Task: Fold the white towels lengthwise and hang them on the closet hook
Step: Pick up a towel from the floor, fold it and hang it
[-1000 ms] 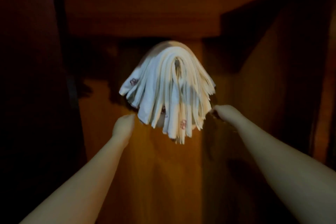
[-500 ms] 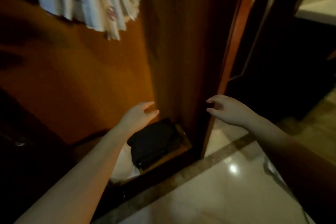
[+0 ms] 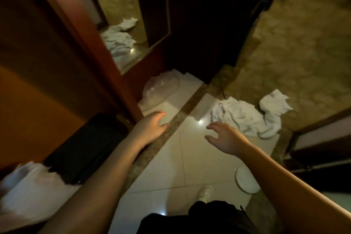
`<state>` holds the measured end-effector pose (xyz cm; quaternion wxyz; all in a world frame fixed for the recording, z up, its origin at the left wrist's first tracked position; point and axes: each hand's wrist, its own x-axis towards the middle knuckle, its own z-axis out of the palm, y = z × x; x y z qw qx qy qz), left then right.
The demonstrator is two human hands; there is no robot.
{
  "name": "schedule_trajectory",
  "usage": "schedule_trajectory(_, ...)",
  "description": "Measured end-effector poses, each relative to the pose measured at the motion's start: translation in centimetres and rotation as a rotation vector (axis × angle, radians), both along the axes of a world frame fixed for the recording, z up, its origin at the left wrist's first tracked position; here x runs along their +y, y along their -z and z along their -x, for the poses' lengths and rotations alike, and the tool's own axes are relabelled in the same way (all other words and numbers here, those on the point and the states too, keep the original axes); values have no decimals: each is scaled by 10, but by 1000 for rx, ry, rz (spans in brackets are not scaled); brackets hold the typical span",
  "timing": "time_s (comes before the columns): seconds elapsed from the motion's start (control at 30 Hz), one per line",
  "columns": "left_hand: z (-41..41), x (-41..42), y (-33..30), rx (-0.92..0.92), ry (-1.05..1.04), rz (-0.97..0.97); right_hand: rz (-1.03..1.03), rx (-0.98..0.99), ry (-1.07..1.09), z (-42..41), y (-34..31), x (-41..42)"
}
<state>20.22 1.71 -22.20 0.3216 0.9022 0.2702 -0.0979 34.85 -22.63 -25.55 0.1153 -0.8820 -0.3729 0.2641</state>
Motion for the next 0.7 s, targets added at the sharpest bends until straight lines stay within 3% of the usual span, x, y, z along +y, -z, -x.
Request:
schedule_trajectory(0.33,-201,-60,83,276,288,-20,370,194,270,-141,81,-120)
schedule_trajectory(0.7,-427,-65,203,451,578,28,459,436,613,-292,173,-149)
